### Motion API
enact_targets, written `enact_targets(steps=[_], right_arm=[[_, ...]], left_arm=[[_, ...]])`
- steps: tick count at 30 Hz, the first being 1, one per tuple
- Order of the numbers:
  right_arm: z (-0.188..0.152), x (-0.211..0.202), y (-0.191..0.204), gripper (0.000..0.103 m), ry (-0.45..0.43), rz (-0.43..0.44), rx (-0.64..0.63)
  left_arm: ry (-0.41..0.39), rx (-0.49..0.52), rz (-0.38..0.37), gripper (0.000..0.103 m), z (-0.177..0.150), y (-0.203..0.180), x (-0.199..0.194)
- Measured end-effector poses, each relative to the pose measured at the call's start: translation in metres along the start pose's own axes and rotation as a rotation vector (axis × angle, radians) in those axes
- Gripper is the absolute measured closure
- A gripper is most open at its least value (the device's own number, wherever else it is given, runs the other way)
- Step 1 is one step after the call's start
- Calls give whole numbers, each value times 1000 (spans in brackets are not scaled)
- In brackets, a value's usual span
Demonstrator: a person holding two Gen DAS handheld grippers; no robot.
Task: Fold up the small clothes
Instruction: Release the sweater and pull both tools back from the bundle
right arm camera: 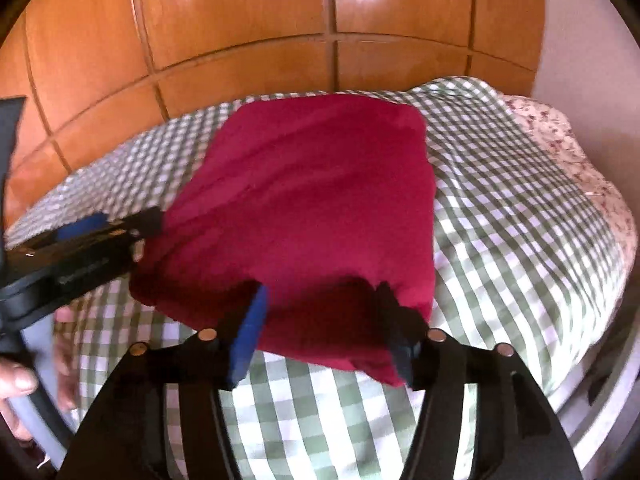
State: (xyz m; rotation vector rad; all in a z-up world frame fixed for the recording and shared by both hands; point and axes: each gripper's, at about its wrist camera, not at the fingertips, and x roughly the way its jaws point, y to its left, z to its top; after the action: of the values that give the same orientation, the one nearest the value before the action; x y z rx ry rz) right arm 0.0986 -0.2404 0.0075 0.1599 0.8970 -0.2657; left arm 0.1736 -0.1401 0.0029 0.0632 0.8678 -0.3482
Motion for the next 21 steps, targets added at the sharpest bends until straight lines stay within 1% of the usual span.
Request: enact_targets(steps=[1,4,6,9,11,13,14,16,17,19,21], right_arm=[[-2,-2,2,32,-1,-21,10],[-9,-8,4,32,-23,-61,48],[-12,-9,7,32,-31,-68,41],[-16,3,11,31,8,-96,-20],[-17,4,10,31,9,-93,-20],[-15,1,8,30,5,-88,-16],[-13,-1,6,26,2,-83,-7],[-12,-10,4,21,-20,-67,25],[-11,-16,4,16,-39,-70,41],[-10,-24,3,11,-57,-80,60],[-11,-32,3,7,-81,-112,88]], left_arm=[[-2,-6,6,24,-1,2,-2],[-26,-23,27,24,-2,4,-10],[-37,-32,30,24,-4,5,-12],[-60,-41,29,24,-6,8,-19],[-68,-41,24,24,-6,9,-24],[-71,-51,21,18,-7,10,-28],[-75,-53,22,15,-7,10,-29],[-88,-54,24,15,-10,11,-34],[-92,-54,29,14,-11,12,-37],[-99,-56,33,12,-13,12,-40],[-110,-59,40,12,-16,14,-44]])
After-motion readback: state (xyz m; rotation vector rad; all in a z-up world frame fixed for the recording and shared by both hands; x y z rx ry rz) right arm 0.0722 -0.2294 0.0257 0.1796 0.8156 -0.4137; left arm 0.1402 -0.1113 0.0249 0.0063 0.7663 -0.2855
